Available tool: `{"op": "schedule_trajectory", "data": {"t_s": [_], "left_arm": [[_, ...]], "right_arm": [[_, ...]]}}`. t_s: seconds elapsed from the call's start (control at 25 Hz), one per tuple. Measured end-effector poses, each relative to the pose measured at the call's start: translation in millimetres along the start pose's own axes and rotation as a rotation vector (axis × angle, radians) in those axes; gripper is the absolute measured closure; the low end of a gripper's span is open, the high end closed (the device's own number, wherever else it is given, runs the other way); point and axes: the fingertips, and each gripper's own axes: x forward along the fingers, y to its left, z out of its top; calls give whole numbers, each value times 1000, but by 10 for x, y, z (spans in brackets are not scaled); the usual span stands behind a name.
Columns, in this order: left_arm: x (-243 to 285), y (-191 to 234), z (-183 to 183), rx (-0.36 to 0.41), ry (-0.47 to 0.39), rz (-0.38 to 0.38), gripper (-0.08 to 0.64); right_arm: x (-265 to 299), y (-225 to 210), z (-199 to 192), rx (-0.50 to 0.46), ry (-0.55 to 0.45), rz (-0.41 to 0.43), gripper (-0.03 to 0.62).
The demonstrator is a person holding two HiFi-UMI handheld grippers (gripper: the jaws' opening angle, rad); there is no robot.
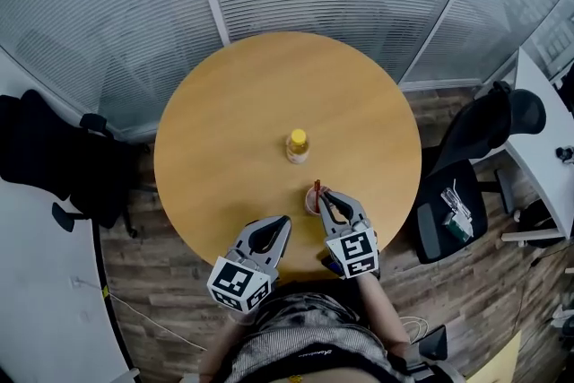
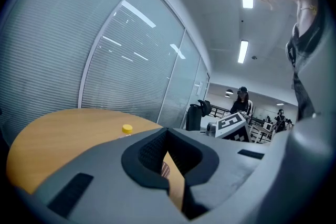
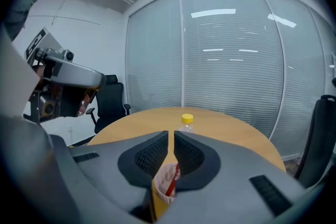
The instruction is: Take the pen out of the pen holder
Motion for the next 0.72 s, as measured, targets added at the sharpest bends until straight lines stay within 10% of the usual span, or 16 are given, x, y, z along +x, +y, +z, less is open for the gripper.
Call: {"op": "schedule_trajectory", "data": {"t_s": [0.72], "left_arm": [[-99, 312, -214, -63, 57, 88, 557]], "right_arm": [[678, -310, -651, 38, 222, 14, 468]]}}
